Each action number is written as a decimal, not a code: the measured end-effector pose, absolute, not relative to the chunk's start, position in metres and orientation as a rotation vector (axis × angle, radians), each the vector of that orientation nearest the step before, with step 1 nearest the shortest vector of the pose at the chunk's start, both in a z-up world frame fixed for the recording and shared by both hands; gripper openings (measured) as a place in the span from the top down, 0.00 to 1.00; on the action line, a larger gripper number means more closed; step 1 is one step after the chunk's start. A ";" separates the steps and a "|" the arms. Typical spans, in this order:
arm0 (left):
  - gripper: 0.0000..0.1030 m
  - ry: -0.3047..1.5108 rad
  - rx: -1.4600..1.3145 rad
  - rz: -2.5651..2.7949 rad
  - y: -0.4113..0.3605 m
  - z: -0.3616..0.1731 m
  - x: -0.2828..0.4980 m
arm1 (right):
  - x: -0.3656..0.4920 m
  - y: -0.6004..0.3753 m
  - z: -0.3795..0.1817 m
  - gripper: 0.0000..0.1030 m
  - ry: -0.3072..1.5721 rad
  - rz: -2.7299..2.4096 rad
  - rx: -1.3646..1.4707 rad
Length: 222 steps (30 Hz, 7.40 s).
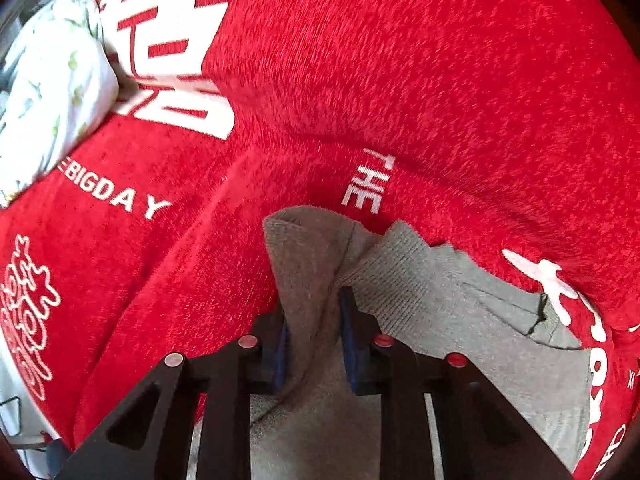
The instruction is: Fold small clothes
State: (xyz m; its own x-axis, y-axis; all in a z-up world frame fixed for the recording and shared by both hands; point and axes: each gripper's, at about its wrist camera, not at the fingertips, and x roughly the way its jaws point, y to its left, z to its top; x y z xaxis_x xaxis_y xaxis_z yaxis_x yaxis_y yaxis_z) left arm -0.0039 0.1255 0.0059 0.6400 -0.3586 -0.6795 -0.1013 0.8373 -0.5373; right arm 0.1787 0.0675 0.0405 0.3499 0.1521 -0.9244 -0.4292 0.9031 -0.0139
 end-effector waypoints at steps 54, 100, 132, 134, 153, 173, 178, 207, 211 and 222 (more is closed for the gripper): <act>0.91 0.854 0.148 -0.067 -0.094 0.084 -0.021 | 0.169 -0.183 0.110 0.77 1.037 0.624 0.300; 0.91 0.937 0.320 -0.185 -0.214 0.062 -0.005 | 0.196 -0.305 0.015 0.49 1.178 0.635 0.538; 0.91 0.870 0.354 -0.286 -0.265 0.094 -0.021 | 0.168 -0.343 0.094 0.89 0.953 0.664 0.414; 0.91 0.872 0.359 -0.296 -0.270 0.094 -0.019 | 0.170 -0.352 0.087 0.89 0.957 0.651 0.431; 0.47 0.966 0.426 -0.335 -0.293 0.048 -0.010 | 0.175 -0.374 0.003 0.55 1.102 0.455 0.437; 0.04 0.819 0.377 -0.192 -0.190 0.018 -0.032 | 0.029 -0.349 0.093 0.32 0.873 0.447 0.372; 0.04 1.010 0.054 -0.194 -0.121 0.006 -0.021 | 0.007 -0.344 0.096 0.32 0.855 0.443 0.373; 0.04 1.040 -0.189 -0.100 -0.090 0.064 0.129 | 0.052 -0.316 0.073 0.34 0.879 0.504 0.339; 0.04 1.105 -0.018 -0.016 -0.106 0.035 0.140 | 0.091 -0.314 0.041 0.35 0.971 0.478 0.338; 0.05 1.076 -0.033 -0.035 -0.094 0.030 0.136 | 0.096 -0.319 0.034 0.34 0.944 0.447 0.273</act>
State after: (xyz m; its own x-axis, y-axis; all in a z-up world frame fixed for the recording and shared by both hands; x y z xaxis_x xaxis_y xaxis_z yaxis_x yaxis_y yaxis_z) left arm 0.1363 -0.0945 0.0302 0.4745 -0.0445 -0.8791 0.0123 0.9990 -0.0439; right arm 0.0965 -0.3192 0.0343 0.5052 0.4815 -0.7162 -0.2481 0.8759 0.4138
